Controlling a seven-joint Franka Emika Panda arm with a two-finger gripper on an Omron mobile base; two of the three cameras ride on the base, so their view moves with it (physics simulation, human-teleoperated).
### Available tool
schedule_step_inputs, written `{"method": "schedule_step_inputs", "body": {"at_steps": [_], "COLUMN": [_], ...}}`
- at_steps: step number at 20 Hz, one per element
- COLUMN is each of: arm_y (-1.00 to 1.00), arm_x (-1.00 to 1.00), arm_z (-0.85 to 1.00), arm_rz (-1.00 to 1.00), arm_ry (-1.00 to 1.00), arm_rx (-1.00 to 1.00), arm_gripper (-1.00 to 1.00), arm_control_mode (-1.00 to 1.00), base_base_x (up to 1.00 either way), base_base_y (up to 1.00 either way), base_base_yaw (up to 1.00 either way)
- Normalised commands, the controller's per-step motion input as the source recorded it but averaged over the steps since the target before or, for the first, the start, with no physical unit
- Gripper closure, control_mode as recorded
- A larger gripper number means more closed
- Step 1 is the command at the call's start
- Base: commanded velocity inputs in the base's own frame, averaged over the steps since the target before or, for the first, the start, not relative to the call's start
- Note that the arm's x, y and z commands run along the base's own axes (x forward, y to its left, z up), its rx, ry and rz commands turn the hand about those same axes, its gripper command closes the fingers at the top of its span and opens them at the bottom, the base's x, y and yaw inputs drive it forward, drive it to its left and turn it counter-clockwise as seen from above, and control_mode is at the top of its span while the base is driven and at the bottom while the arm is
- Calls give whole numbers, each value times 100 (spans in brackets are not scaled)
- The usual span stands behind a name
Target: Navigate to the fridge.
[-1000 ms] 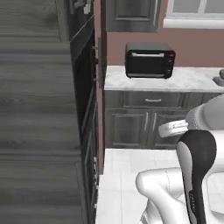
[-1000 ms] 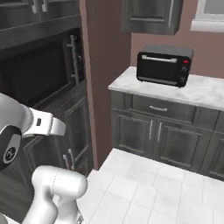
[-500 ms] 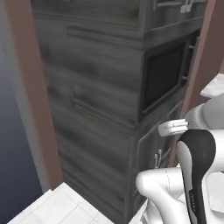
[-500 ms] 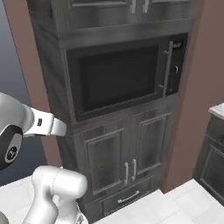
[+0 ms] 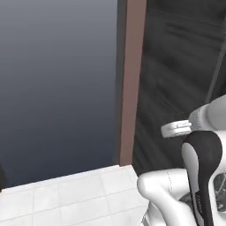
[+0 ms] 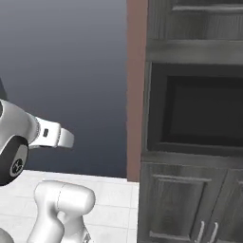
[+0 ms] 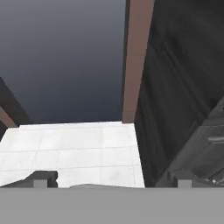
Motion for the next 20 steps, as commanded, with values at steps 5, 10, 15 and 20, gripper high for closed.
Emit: {"method": "schedule_step_inputs", "body": {"at_steps": [5,10,15,20], "arm_y": [0,0,0,0], "arm_x": [0,0,0,0], "arm_z": [0,0,0,0], "arm_rz": [0,0,0,0], "arm_ry": [0,0,0,0], "arm_rx": [0,0,0,0], "arm_gripper": [-100,-100,-100,-100], "arm_control_mode": [100,100,100,100], "base_base_x": [-8,0,0,20], "base_base_y": [98,57,9,51], "base_base_yaw": [72,91,100,80]}}
